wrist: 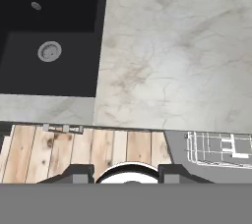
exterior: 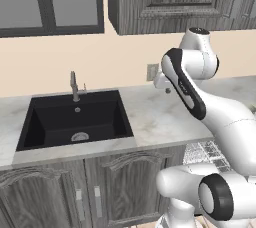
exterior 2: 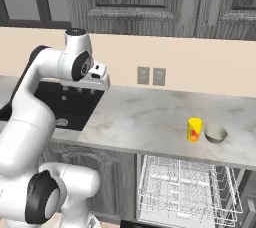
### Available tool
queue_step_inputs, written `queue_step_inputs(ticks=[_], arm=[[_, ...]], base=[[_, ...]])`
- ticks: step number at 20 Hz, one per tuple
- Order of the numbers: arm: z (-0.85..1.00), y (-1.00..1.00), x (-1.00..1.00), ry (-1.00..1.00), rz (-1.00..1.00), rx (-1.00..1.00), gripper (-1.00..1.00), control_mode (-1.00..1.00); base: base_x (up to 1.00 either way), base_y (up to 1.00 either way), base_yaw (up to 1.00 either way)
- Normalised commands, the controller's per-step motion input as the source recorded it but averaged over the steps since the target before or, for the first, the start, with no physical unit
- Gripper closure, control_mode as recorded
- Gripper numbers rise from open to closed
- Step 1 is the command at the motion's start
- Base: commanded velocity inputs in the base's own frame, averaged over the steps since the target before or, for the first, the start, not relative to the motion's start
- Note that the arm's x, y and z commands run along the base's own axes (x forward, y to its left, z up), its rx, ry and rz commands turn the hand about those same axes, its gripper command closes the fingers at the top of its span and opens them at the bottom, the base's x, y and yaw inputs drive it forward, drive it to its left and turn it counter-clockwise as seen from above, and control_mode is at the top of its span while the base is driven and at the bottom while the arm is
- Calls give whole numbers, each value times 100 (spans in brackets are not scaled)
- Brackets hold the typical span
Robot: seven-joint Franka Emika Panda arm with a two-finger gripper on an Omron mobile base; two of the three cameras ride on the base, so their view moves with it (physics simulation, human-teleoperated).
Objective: Pick up the cup and bowl from the counter, place them in the dishwasher, and close the dishwasher door.
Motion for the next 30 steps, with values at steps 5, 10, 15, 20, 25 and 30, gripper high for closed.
queue_step_inputs(ticks=[5, 10, 15, 20, 25, 30], arm=[[-1, 0, -21, -1, 0, 0, -100, -100], [-8, 0, -50, -8, 0, -5, -100, -100], [-25, -4, -49, -10, 0, -4, -100, -100], [-24, -19, -27, -6, 0, 0, -100, -100], [-10, -39, -1, -1, 0, -4, -100, -100], [-8, -44, 0, 0, 0, -9, -100, -100]], base=[[0, 0, 0], [0, 0, 0], [0, 0, 0], [0, 0, 0], [0, 0, 0], [0, 0, 0]])
